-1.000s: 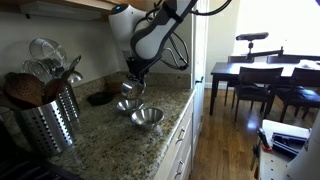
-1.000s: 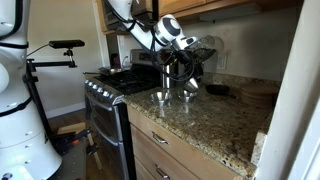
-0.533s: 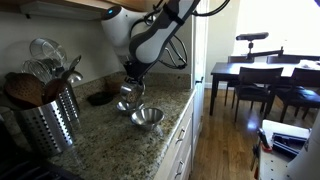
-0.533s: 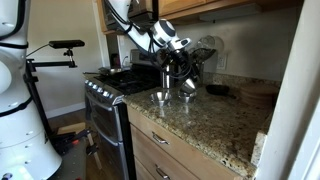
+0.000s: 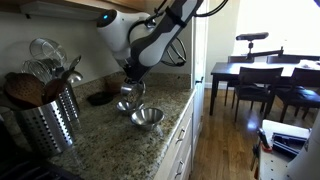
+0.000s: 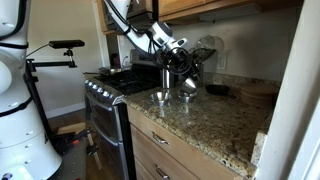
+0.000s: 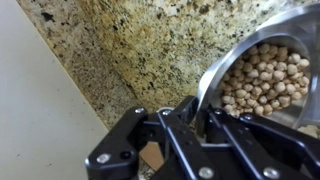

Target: Pour the contents of the silver bowl into the other silver bowl

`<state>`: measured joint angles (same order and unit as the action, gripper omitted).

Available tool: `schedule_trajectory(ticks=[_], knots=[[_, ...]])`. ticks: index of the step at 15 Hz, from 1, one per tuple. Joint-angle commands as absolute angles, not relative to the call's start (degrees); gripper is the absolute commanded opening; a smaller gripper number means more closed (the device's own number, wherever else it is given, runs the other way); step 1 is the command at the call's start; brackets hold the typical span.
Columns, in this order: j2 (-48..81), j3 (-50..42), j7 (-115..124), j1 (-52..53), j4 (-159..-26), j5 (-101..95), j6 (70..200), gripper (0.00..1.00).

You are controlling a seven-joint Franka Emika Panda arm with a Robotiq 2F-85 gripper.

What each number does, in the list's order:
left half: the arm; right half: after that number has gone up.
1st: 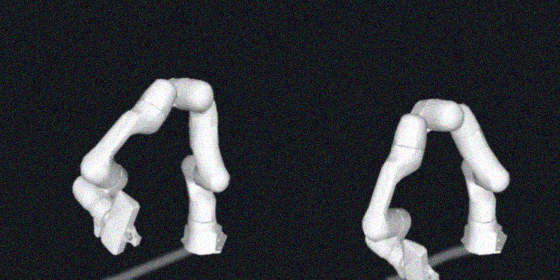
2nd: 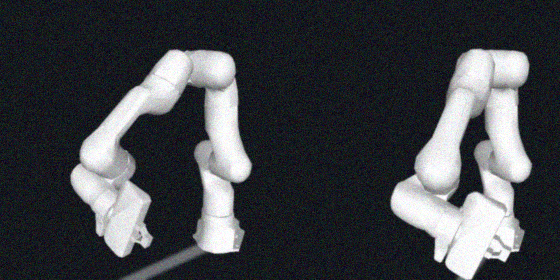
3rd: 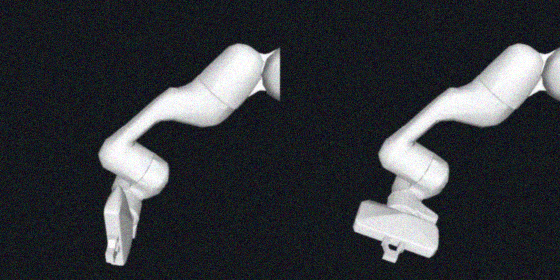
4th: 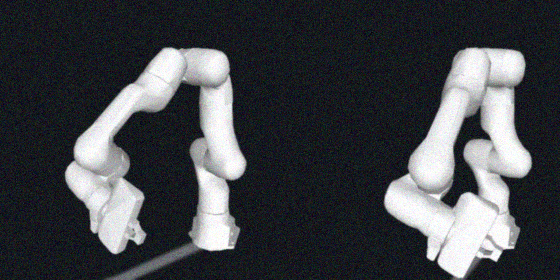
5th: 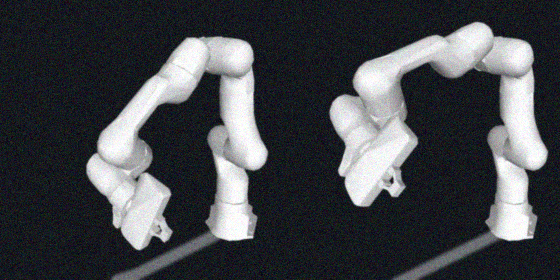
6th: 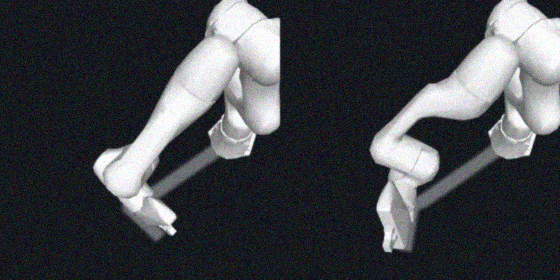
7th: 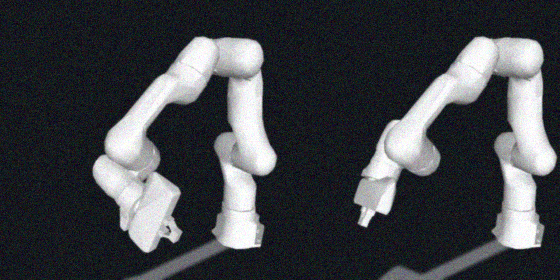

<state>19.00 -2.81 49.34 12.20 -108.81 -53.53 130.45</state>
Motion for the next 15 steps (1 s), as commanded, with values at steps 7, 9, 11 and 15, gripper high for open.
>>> schedule_trajectory(ticks=[7,9,11,15], knots=[[19.37,0.16,57.42,12.93,-108.32,-63.08,124.03,0.07],[19.61,0.69,58.81,13.07,-108.26,-65.20,123.01,0.07],[19.97,1.23,59.96,13.05,-108.13,-66.89,121.89,0.07],[20.66,1.95,62.47,13.30,-108.02,-70.35,119.65,0.07]])
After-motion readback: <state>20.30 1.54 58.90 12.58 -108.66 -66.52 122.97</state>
